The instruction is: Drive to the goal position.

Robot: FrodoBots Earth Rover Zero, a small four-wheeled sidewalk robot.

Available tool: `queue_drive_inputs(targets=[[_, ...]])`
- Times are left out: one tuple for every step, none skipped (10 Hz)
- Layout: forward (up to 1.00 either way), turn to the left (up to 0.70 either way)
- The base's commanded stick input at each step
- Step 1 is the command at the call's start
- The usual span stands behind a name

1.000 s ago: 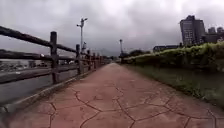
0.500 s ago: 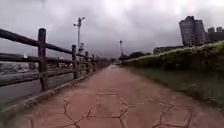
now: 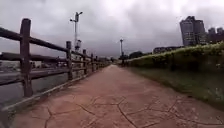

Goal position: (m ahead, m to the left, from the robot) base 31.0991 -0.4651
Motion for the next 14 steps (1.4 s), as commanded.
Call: queue_drive_inputs(targets=[[1.0, 0.0], [1.0, 0.0], [1.0, 0.0], [1.0, 0.0], [1.0, 0.0], [1.0, 0.0], [1.0, 0.29], [1.0, 0.39], [1.0, 0.24], [1.0, 0.0], [1.0, 0.0], [1.0, 0.0], [1.0, 0.0], [1.0, 0.0]])
